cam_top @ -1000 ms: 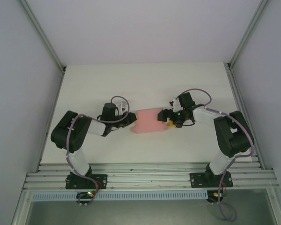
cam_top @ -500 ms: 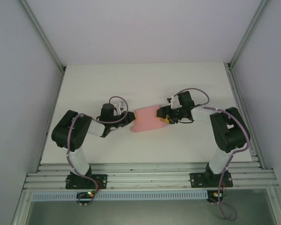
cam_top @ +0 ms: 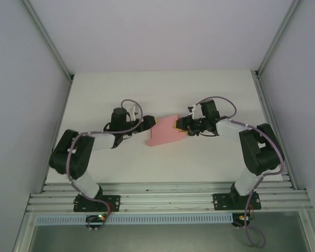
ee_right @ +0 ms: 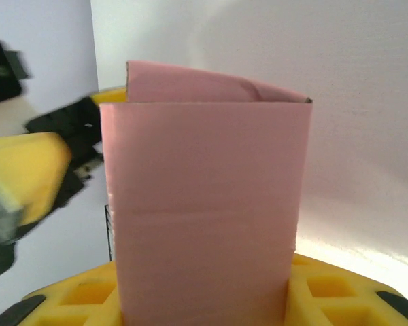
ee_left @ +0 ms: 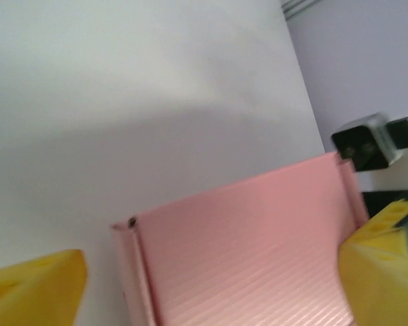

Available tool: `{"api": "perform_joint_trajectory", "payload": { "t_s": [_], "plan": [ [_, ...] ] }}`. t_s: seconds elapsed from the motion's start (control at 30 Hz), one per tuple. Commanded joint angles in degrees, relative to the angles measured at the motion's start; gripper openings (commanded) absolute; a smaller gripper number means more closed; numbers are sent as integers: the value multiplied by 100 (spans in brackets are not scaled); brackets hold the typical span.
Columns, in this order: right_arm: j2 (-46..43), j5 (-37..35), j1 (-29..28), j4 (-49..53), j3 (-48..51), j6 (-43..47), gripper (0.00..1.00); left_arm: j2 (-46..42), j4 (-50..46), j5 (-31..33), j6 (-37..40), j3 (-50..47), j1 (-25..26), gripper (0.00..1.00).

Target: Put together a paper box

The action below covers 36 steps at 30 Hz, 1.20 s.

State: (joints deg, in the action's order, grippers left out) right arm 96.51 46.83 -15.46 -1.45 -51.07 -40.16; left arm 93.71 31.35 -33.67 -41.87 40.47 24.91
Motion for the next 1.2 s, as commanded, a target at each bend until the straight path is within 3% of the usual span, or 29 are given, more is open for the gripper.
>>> {"api": "perform_joint_trajectory", "payload": {
  "t_s": [0.0, 0.1, 0.2, 0.33, 0.47, 0.67, 0.8, 1.03, 1.17],
  "plan": [
    [-370, -112, 34, 633, -181, -126, 41, -881, -1562, 794, 1570, 456, 210, 100],
    [-587, -195, 162, 1053, -271, -445, 42, -1425, -2704, 1931, 3172, 826, 853, 100],
    [-688, -81, 446, 1433, -341, -941, 43, -1643, -3223, 2849, 4785, 954, 1655, 100],
    [-668, 371, 722, 2270, -645, -1102, 40, -1700, -3562, 3162, 6262, 968, 2368, 100],
    [-605, 675, 828, 2974, -908, -1204, 40, -1612, -3793, 3506, 7223, 1086, 2903, 100],
    [-537, 1480, 896, 2985, -749, -2007, 36, -1076, -3268, 4439, 8050, 1171, 3243, 100],
    [-497, 1673, 896, 3142, -755, -1951, 35, -755, -3000, 5156, 8231, 1301, 3272, 100],
    [-363, 1765, 913, 3660, -794, -1719, 38, -1044, -2661, 4853, 8235, 1106, 3266, 75],
    [-378, 1829, 892, 3468, -691, -1847, 38, -1120, -2199, 4960, 8326, 972, 3227, 61]
  ]
}}
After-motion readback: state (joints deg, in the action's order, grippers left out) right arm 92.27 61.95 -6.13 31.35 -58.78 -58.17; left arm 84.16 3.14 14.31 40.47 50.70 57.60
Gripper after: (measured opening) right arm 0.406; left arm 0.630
